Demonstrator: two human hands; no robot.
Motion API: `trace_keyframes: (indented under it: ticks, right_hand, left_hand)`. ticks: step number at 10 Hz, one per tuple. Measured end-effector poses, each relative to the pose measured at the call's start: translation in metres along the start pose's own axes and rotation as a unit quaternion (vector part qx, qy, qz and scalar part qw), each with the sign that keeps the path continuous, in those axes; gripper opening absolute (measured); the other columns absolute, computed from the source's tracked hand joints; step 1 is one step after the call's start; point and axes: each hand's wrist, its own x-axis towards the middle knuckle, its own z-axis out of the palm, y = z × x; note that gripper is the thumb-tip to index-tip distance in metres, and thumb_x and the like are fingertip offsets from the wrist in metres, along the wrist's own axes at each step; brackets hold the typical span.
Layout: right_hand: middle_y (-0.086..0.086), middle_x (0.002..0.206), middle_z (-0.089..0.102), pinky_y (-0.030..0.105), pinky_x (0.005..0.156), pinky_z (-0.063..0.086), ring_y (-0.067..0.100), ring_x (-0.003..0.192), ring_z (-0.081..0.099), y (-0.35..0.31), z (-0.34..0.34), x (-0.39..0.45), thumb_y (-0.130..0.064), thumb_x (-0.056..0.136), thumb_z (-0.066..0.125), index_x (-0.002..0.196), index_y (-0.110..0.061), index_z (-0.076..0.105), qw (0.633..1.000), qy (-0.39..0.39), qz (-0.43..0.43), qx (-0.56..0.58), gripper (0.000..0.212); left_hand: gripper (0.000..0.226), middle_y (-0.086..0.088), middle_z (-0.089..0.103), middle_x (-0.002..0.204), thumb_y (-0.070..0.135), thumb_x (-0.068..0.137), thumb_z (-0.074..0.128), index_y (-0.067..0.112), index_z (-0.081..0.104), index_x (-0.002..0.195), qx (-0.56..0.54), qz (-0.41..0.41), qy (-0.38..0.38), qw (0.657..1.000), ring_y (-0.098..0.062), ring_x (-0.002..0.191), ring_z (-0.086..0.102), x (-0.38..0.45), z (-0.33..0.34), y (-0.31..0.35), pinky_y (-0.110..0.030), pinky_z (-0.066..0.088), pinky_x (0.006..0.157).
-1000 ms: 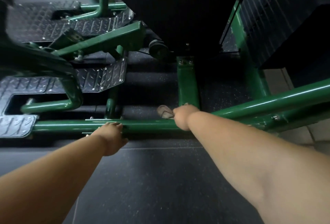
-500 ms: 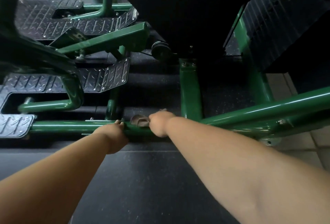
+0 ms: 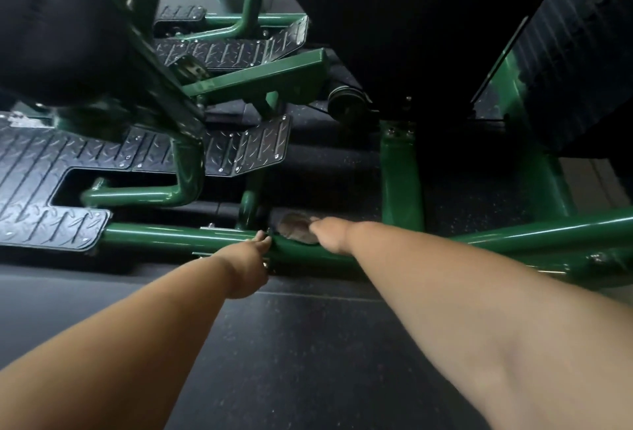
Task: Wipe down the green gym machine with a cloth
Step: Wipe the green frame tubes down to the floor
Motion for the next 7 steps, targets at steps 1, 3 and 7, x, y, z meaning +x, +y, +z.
trace_keyframes:
  ticks: [1, 3, 7]
  right_hand:
    - [0.026, 0.148, 0.052, 0.032, 0.1, 0.038, 0.038, 0.137, 0.049, -0.038, -0.01, 0.028, -0.007, 0.111, 0.035, 0.14, 0.006, 0.055, 0.988, 0.024, 0.053, 0.145, 0.038]
    - [0.017, 0.161, 0.041, 0.03, 0.094, 0.033, 0.031, 0.14, 0.045, -0.008, 0.009, 0.016, -0.028, 0.115, 0.025, 0.149, -0.004, 0.045, 0.994, 0.02, 0.045, 0.1, 0.047]
    - [0.024, 0.151, 0.051, 0.032, 0.094, 0.04, 0.036, 0.13, 0.056, -0.046, -0.005, 0.033, -0.016, 0.111, 0.038, 0.143, -0.002, 0.053, 0.934, 0.024, 0.121, 0.336, 0.038]
  left_hand:
    - [0.069, -0.011, 0.025, 0.172, 0.013, 0.102, 0.054, 0.011, 0.026, 0.165, -0.01, -0.014, 0.01, 1.0, -0.029, 0.155, 0.033, 0.001, 0.001, -0.005, -0.034, 0.03, 0.122]
    - [0.086, 0.009, -0.012, 0.175, 0.017, 0.1, 0.054, 0.021, 0.004, 0.17, -0.008, -0.001, -0.001, 1.0, -0.023, 0.162, 0.016, -0.003, 0.009, -0.014, -0.04, 0.028, 0.126]
    - [0.084, -0.004, -0.006, 0.177, 0.028, 0.103, 0.055, 0.014, 0.005, 0.169, -0.058, -0.074, 0.035, 0.995, -0.028, 0.163, 0.007, -0.024, 0.021, -0.058, -0.041, 0.022, 0.129]
